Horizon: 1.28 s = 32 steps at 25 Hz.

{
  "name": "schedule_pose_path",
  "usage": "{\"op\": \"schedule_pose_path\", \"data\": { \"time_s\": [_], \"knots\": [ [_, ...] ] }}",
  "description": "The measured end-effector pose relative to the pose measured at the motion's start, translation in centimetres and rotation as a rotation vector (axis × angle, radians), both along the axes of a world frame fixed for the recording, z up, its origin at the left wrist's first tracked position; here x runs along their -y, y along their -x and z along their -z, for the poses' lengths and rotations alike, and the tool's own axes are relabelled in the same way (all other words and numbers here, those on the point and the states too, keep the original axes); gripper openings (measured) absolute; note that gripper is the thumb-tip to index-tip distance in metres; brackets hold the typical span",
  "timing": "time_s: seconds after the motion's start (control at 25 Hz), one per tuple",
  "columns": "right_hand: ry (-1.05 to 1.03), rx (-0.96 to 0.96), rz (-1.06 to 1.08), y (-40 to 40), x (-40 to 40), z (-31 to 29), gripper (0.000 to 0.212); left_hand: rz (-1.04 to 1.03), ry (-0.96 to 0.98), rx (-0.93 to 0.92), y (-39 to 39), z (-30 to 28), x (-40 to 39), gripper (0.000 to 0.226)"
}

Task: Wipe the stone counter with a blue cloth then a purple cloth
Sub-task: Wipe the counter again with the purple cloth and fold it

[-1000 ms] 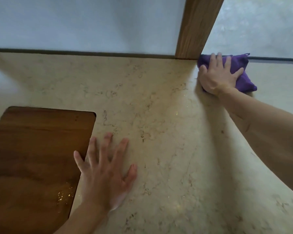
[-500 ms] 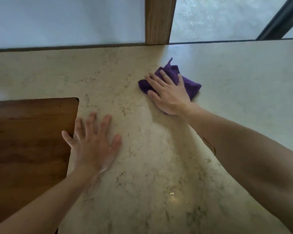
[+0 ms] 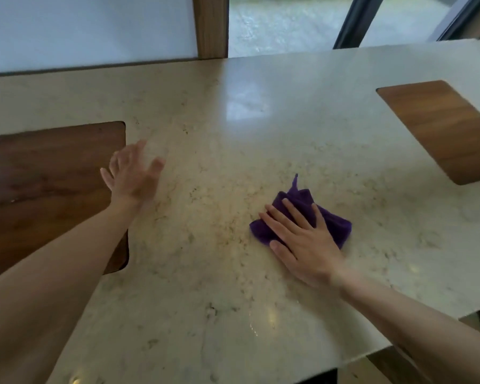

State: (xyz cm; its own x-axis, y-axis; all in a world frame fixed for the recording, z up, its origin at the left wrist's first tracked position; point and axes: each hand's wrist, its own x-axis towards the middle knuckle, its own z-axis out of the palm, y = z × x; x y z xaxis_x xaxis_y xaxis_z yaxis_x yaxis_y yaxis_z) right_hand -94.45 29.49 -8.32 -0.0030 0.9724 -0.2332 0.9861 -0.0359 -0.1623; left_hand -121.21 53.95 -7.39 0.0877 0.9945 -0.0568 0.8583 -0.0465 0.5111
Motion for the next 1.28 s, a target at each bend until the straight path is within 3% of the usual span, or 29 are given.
{"op": "schedule_pose_path", "data": {
  "time_s": [0.36, 0.52, 0.6, 0.84, 1.28],
  "knots": [
    [-0.157, 0.055, 0.283, 5.8, 15.1, 1.3, 0.055, 0.014, 0.015, -0.099, 5.6, 0.9, 3.5, 0.06],
    [-0.228, 0.097, 0.568, 11.4, 15.2, 2.7, 0.057, -0.021, 0.0, -0.158, 5.4, 1.6, 1.3, 0.058],
    [-0.246, 0.123, 0.605, 13.5, 13.3, 3.2, 0.059, -0.066, -0.03, -0.179, 5.3, 1.4, -0.7, 0.059],
    [-0.242, 0.045, 0.589, 14.1, -1.1, 3.1, 0.058, -0.193, 0.01, -0.269, 7.1, 1.8, -6.2, 0.065],
    [-0.138, -0.018, 0.609, 5.8, -35.3, 1.4, 0.058, -0.204, 0.056, -0.383, 7.2, 3.2, -6.6, 0.063]
  ]
}}
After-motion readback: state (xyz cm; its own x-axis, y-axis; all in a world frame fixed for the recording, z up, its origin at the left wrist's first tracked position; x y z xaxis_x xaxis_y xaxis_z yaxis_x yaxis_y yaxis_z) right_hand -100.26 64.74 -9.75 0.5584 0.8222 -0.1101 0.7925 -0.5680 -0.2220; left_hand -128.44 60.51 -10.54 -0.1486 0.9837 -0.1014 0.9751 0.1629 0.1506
